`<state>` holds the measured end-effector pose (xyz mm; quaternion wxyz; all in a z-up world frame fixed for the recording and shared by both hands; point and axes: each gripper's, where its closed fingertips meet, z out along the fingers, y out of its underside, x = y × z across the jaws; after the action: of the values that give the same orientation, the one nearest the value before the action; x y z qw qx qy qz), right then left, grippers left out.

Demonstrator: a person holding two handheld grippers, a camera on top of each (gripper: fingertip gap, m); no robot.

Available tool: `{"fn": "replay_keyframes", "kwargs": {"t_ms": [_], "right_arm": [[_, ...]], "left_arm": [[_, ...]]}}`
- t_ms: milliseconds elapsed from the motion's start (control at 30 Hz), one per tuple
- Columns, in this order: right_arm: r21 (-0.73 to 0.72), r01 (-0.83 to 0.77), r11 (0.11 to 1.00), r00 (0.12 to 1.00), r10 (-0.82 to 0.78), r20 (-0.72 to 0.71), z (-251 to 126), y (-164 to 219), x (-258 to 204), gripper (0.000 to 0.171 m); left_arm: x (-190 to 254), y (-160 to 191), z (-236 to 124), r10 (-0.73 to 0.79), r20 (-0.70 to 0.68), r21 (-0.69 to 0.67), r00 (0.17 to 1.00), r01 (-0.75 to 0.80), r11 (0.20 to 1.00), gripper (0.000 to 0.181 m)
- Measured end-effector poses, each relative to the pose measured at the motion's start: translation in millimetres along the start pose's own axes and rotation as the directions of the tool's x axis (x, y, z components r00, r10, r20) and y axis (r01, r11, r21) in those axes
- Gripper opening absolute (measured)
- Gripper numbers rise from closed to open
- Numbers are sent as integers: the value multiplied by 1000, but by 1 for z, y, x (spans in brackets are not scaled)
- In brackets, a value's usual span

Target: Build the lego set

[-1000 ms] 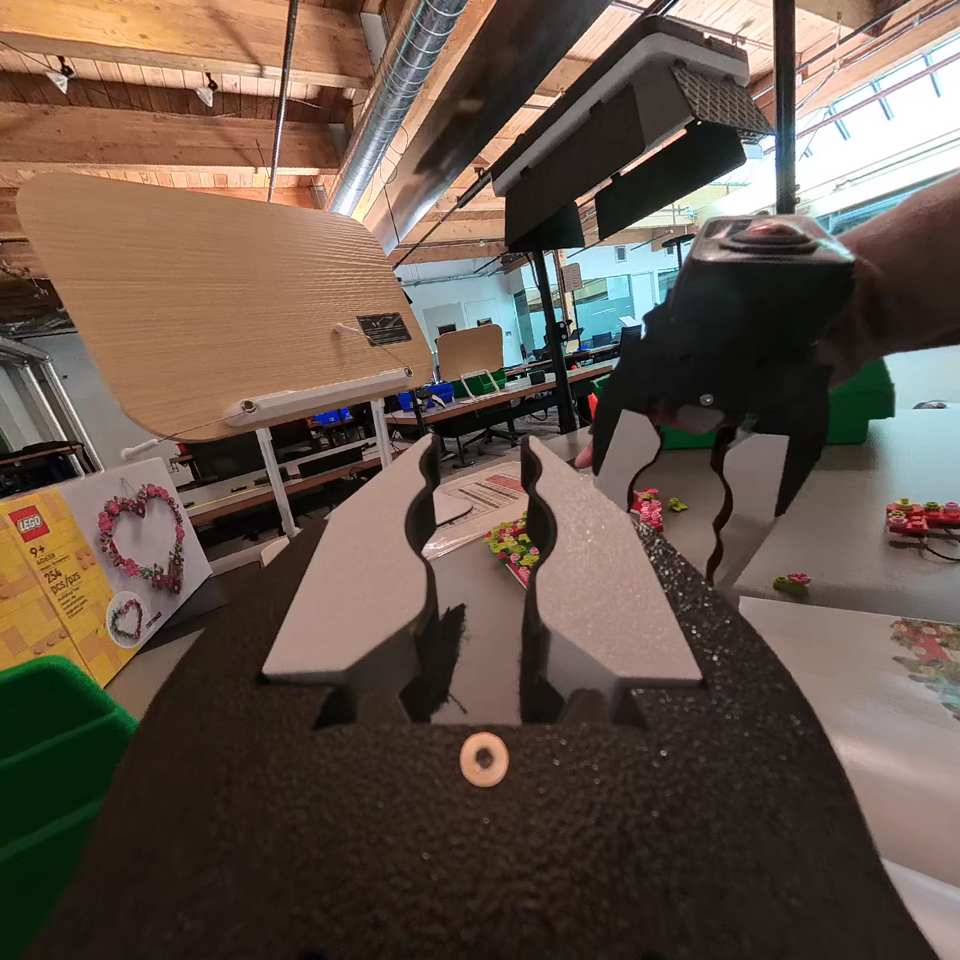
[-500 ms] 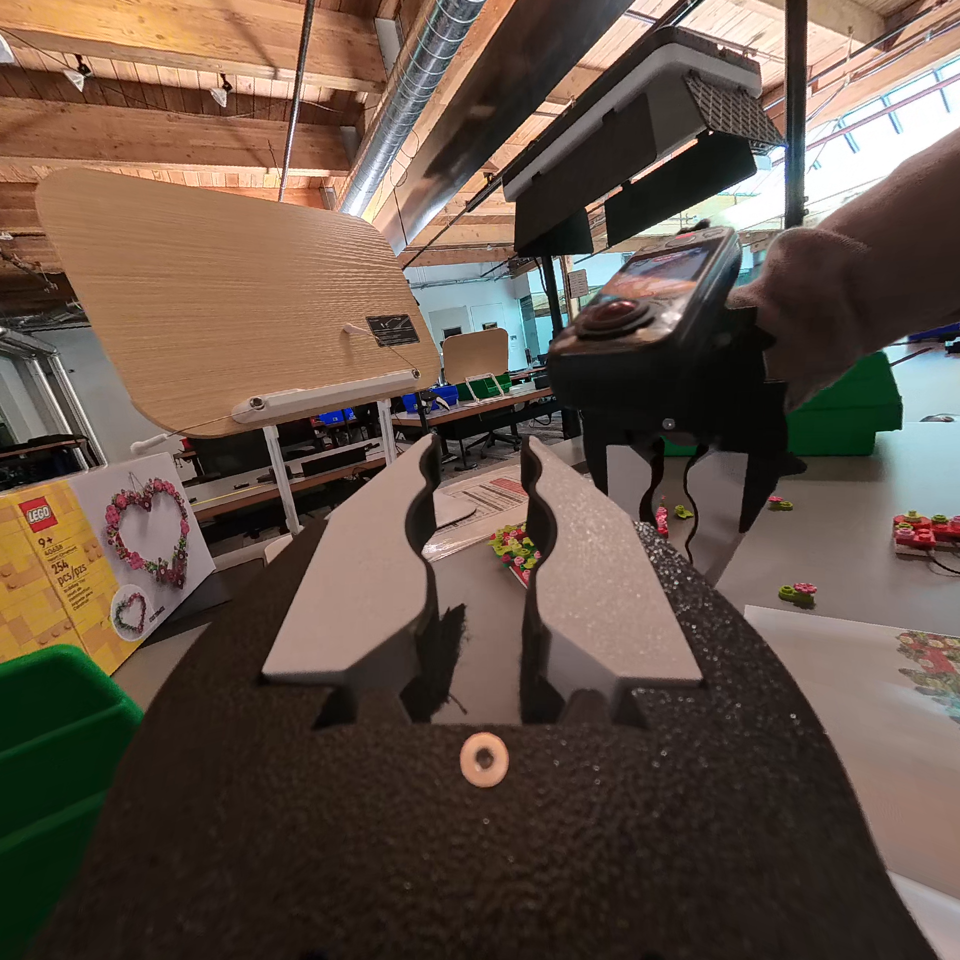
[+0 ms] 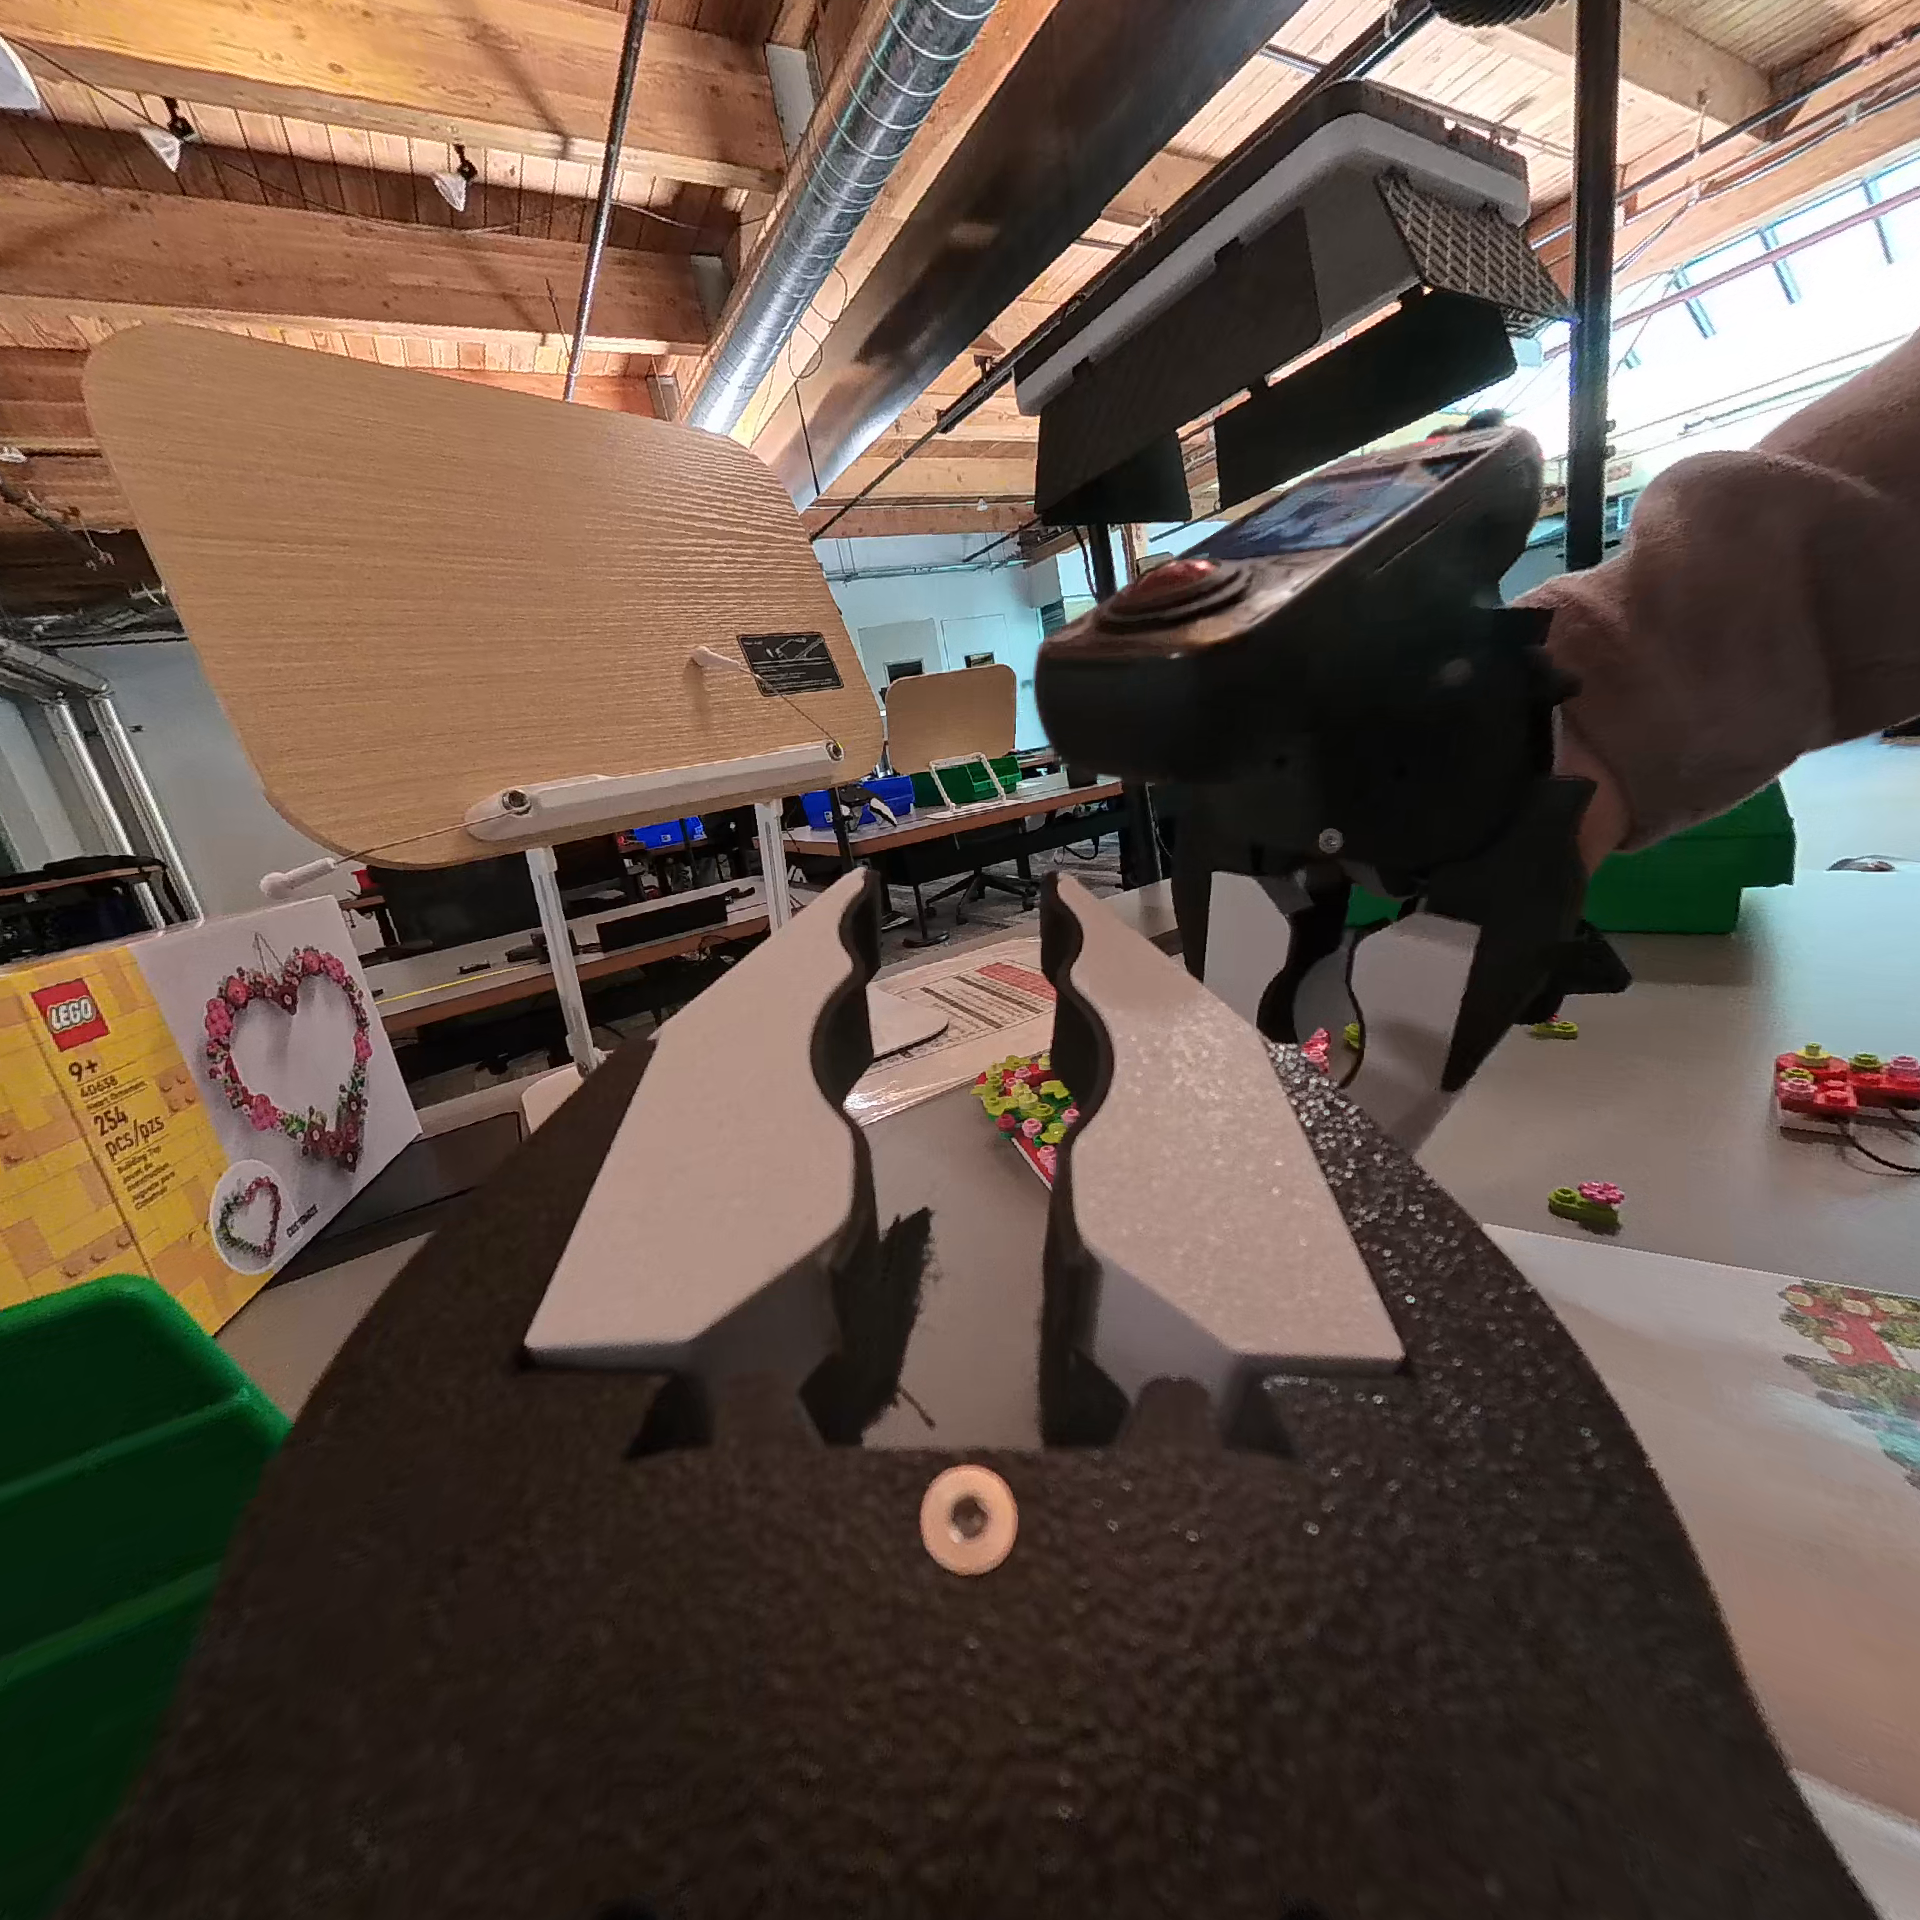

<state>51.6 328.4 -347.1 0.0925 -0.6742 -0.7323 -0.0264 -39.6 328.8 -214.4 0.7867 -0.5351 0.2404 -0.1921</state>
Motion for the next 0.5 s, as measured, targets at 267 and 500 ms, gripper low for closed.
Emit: {"fn": "replay_keyframes", "kwargs": {"t_ms": [267,500], "right_arm": [[15,79,997,997,-79,-9,0,-3,1,15],[4,81,997,997,-81,13,5,2,3,15]], "left_arm": [[-1,0,0,-8,2,2,1000,8,1000,28],[-1,0,0,-6,-1,0,1000,6,1000,28]]}}
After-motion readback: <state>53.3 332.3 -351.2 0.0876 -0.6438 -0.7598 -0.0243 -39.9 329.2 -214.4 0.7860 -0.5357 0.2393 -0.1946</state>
